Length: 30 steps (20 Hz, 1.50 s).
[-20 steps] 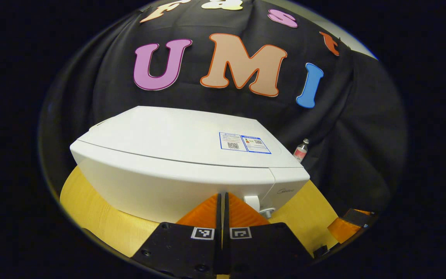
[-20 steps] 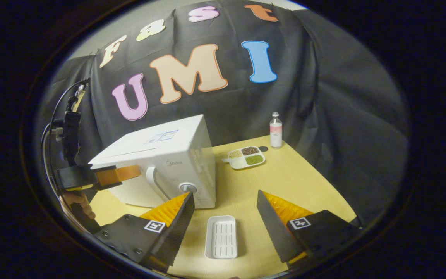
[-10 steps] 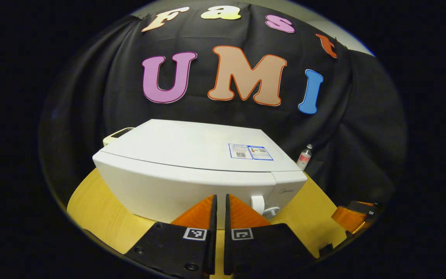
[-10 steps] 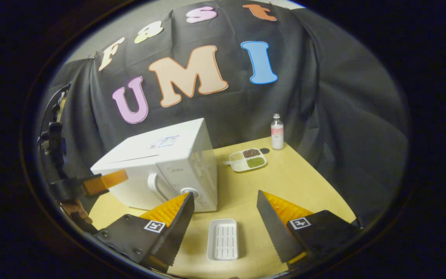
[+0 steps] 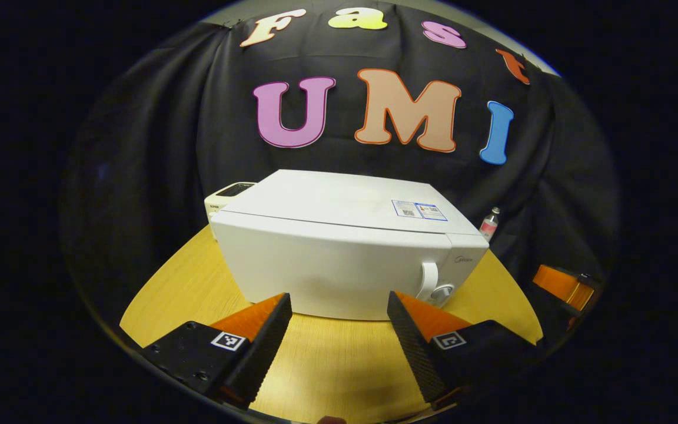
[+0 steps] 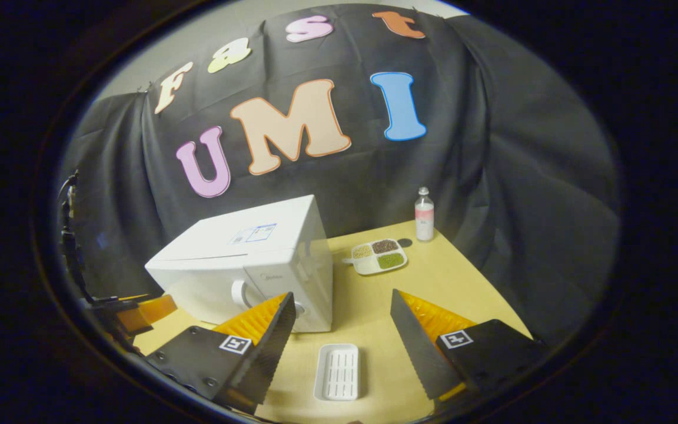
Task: Open the microwave oven with the left hand, put the food in, and close the microwave oven.
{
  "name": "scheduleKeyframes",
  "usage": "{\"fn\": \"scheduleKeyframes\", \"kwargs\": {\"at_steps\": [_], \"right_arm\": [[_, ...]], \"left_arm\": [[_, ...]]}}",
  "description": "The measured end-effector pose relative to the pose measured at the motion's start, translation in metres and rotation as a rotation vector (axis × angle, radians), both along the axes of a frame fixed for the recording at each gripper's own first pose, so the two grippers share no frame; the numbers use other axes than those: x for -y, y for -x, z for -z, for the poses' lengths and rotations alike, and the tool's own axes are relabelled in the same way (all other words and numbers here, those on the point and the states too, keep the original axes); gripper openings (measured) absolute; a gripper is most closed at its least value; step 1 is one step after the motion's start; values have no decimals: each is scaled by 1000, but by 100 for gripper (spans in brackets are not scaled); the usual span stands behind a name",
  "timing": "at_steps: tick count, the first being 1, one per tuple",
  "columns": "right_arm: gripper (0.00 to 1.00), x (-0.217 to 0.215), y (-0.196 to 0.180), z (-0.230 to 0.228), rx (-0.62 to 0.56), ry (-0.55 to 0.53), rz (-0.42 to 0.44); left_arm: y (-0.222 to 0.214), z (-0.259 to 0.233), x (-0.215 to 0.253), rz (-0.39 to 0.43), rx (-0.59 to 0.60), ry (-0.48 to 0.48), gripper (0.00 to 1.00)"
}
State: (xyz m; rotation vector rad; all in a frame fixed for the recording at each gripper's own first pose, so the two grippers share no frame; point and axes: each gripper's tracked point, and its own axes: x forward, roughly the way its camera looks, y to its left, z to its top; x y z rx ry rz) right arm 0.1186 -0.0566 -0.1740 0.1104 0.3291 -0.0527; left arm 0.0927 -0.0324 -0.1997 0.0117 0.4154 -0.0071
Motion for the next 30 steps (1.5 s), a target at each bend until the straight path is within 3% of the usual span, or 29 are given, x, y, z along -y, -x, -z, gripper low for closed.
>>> {"fn": "scheduleKeyframes", "kwargs": {"at_steps": [11, 12, 13, 22, 23, 24, 25, 30], "right_arm": [[99, -56, -3, -4, 3, 0, -192], [99, -54, -3, -5, 4, -5, -190], [92, -51, -2, -7, 7, -8, -187], [91, -56, 16, -27, 80, 8, -185], [92, -58, 18, -31, 95, 14, -173], [99, -57, 22, -34, 106, 23, -156], [91, -59, 27, -37, 117, 28, -141], [91, -64, 52, -46, 141, 44, -48]], "left_arm": [[29, -32, -6, -48, 82, -97, 96], [32, -35, -5, -53, 89, -92, 96], [35, -37, -5, -58, 98, -85, 96], [61, -50, -9, -54, 141, -99, 96], [62, -49, -11, -46, 140, -95, 96], [64, -47, -13, -38, 138, -86, 95], [65, -45, -14, -29, 132, -71, 95], [66, -47, -28, 20, 120, -6, 95]]}}
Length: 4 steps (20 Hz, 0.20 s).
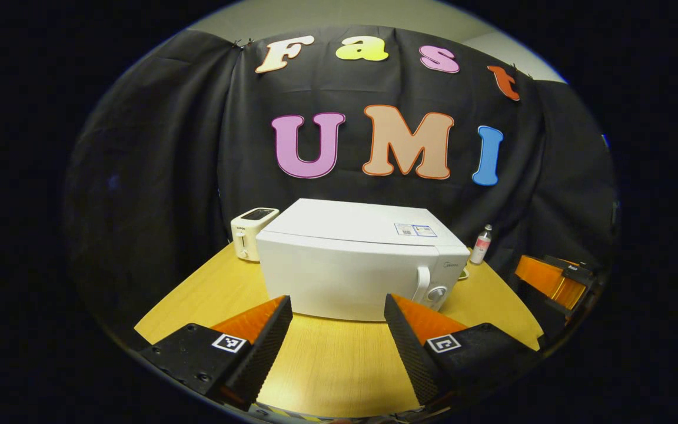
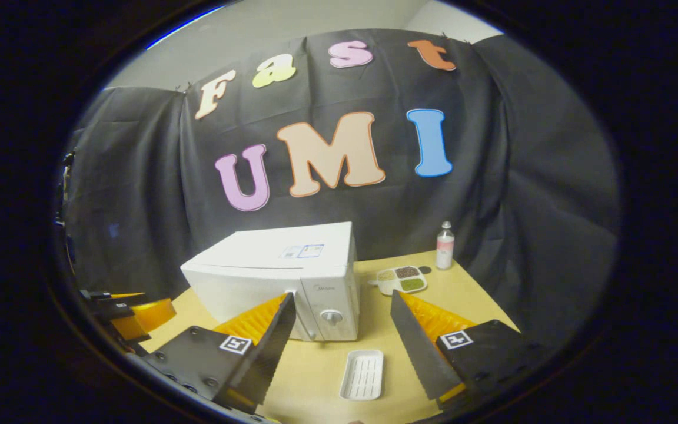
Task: Open the microwave oven with the left hand, put the food in, and close the microwave oven.
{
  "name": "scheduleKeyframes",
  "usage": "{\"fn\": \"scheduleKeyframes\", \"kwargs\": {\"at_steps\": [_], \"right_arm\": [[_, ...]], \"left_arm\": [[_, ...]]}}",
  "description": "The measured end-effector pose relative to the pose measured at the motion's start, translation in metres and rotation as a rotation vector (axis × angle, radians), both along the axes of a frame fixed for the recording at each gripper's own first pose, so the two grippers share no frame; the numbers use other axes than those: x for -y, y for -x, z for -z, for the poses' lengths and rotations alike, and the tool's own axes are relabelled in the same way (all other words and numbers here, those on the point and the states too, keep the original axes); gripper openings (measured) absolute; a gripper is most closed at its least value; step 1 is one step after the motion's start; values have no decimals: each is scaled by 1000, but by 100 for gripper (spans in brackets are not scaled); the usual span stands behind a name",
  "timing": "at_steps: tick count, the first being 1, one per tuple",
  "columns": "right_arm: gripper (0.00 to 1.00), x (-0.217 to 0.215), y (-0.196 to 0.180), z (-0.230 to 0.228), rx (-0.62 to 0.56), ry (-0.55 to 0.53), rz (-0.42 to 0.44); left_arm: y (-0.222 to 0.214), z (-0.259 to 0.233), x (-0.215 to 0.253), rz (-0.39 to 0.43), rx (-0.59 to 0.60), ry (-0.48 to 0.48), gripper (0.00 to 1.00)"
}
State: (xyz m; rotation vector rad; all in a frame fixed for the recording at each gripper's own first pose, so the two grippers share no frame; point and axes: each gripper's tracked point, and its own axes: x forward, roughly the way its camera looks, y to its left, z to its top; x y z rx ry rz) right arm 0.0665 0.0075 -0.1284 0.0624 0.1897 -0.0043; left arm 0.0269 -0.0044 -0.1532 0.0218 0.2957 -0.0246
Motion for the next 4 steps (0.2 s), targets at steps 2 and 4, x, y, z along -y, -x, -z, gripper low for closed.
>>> {"fn": "scheduleKeyframes", "kwargs": {"at_steps": [2, 4], "right_arm": [[92, -7, 9, -6, -2, -1, 30], [91, -13, 18, -14, 14, 11, 52]], "left_arm": [[-1, -6, -7, 20, -12, 12, 95], [0, -9, -16, 42, -24, 8, 95]]}}
